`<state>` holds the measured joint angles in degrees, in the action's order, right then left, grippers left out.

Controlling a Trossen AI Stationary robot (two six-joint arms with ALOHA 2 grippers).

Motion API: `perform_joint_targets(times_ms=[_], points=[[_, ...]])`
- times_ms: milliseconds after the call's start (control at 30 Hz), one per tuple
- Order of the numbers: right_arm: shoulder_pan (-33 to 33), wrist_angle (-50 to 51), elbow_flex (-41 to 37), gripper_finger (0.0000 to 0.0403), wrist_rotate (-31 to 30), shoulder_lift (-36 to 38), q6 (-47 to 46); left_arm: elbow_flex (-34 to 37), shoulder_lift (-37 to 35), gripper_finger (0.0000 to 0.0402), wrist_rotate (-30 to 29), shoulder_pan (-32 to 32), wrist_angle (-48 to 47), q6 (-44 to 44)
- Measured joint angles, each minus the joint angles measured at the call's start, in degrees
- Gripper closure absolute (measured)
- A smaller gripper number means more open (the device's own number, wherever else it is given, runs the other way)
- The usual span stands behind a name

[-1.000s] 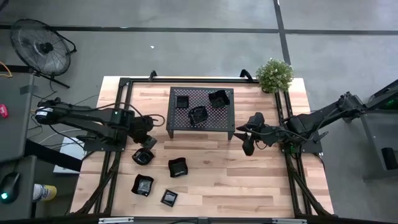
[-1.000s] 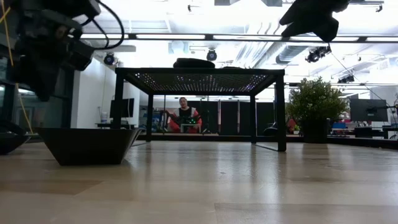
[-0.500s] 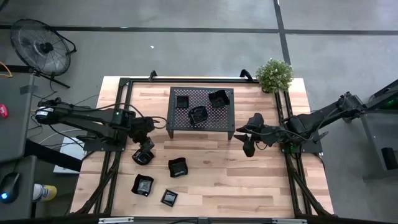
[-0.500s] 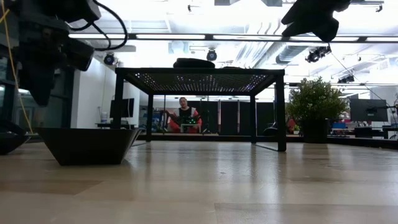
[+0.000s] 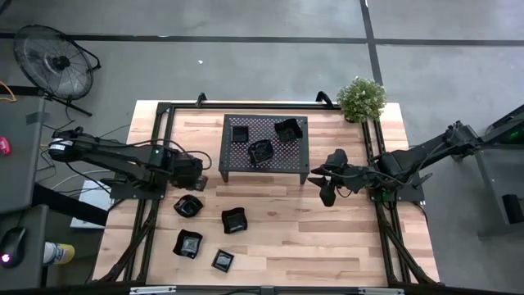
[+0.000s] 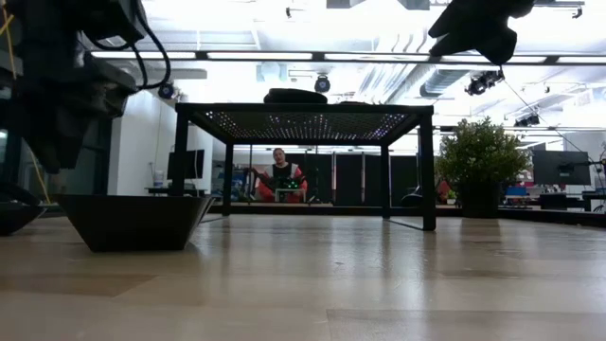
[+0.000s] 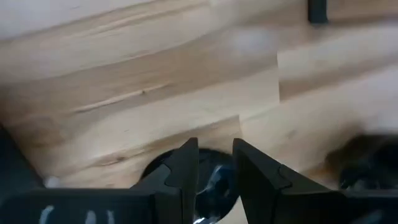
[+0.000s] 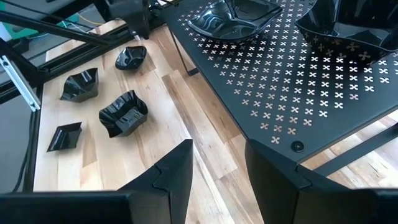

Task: Pick & Place Mini shaped plates
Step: Stack the black distorted plate on top of the black distorted plates on the shelf

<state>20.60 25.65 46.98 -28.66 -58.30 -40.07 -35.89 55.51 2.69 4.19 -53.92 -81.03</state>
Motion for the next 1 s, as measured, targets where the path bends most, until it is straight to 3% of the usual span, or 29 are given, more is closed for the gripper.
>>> perform_joint_targets(times_ms=[167,267,733,800,1000], points=[[0.00,-0.07,0.00,0.0261,-0.13,0.00,0.00,-0.01,3.08,0.0305,-2.15,0.00,2.10,-6.85],[0.00,-0.07,0.00,0.0261,-0.12,0.00,0.02,-0.01,4.87,0.0305,-2.11,-0.02,1.95,-6.71],[0.02,-0.03,0.00,0.0261,0.45,0.00,1.55,-0.03,10.44,0.0305,8.86,-0.02,11.74,29.72],[0.00,0.10,0.00,0.0261,0.45,0.00,1.55,-0.03,10.44,0.0305,9.24,-0.04,10.13,28.79],[0.01,0.20,0.01,0.0261,0.50,0.00,0.19,-0.03,10.40,0.0305,11.68,0.91,5.82,14.84]])
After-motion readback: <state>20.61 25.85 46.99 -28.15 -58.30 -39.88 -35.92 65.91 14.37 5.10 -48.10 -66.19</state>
